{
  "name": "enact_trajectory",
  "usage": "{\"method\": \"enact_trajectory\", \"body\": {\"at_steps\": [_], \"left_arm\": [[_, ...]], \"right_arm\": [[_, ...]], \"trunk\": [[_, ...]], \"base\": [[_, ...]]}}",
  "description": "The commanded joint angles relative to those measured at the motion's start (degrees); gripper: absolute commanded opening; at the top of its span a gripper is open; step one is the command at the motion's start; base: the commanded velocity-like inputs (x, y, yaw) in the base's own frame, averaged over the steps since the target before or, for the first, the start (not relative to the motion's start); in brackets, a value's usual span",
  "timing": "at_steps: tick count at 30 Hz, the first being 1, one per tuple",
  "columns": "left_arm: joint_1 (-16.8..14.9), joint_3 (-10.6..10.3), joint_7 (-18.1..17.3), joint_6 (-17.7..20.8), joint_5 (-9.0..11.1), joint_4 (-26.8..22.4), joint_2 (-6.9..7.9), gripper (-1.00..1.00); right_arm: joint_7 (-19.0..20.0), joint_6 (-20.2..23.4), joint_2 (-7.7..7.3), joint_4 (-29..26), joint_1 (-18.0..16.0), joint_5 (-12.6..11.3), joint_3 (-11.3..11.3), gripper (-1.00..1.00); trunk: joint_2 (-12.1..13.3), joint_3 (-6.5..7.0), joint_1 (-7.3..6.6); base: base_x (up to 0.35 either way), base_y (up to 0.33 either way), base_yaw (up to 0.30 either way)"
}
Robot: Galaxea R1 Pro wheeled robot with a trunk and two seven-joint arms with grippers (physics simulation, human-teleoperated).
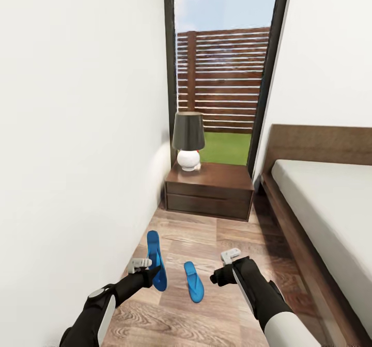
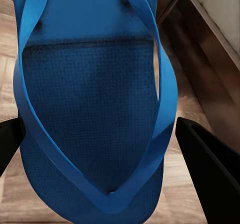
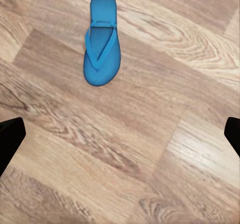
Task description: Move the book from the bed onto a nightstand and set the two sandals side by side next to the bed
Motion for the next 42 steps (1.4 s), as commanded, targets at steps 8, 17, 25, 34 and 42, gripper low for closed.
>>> {"method": "enact_trajectory", "body": {"at_steps": [8,17,25,34,42], "left_arm": [[-0.1,0.4,-0.5,0.4,-0.4,-0.1,-0.1,-1.0],[-0.1,0.4,-0.5,0.4,-0.4,-0.1,-0.1,-1.0],[-0.1,0.4,-0.5,0.4,-0.4,-0.1,-0.1,-1.0],[-0.1,0.4,-0.5,0.4,-0.4,-0.2,-0.1,-1.0],[-0.1,0.4,-0.5,0.4,-0.4,-0.2,-0.1,-1.0]], "right_arm": [[0.4,0.2,0.0,0.0,0.0,0.6,0.0,1.0],[0.4,0.2,0.0,0.0,0.0,0.6,0.0,1.0],[0.3,0.2,0.03,0.1,0.0,0.6,0.0,1.0],[0.1,0.2,1.47,1.2,0.0,0.5,1.0,1.0],[-11.3,0.1,1.6,1.5,0.0,-3.2,3.7,1.0]], "trunk": [[-0.1,-1.84,0.19],[-0.3,-3.83,0.42],[-0.4,-5.61,0.63],[-0.5,-7.6,0.86],[-0.6,-9.37,1.07]], "base": [[0.0,0.0,0.0],[0.0,0.0,0.0],[0.0,0.0,0.0],[0.0,0.0,0.0],[0.0,0.0,0.0]]}}
